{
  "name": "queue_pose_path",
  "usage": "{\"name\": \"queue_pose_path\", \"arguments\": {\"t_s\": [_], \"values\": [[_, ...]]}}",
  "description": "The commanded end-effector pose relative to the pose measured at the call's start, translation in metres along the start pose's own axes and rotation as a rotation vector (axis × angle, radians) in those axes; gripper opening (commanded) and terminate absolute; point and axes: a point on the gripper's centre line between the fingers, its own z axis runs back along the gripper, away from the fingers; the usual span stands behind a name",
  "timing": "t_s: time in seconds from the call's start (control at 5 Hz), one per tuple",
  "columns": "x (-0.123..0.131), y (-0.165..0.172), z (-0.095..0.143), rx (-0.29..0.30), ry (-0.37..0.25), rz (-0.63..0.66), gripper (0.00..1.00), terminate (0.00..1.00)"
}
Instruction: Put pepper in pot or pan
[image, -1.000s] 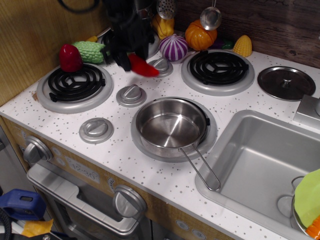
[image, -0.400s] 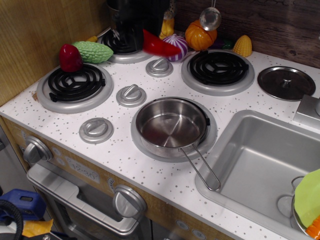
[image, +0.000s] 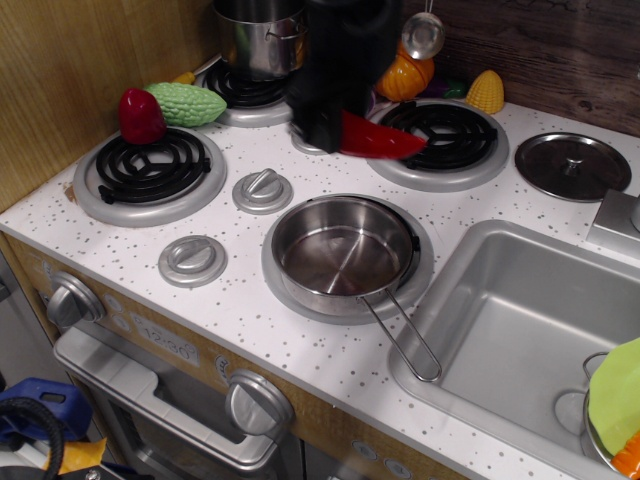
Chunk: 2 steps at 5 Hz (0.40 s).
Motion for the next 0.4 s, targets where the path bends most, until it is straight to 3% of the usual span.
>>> {"name": "queue_pose_path", "arguments": {"t_s": [0.0, 0.2], "values": [[0.029, -0.001, 0.006, 0.066, 0.004, 0.044, 0.00, 0.00], [0.037, -0.013, 0.013, 0.040, 0.054, 0.043, 0.00, 0.00]]}}
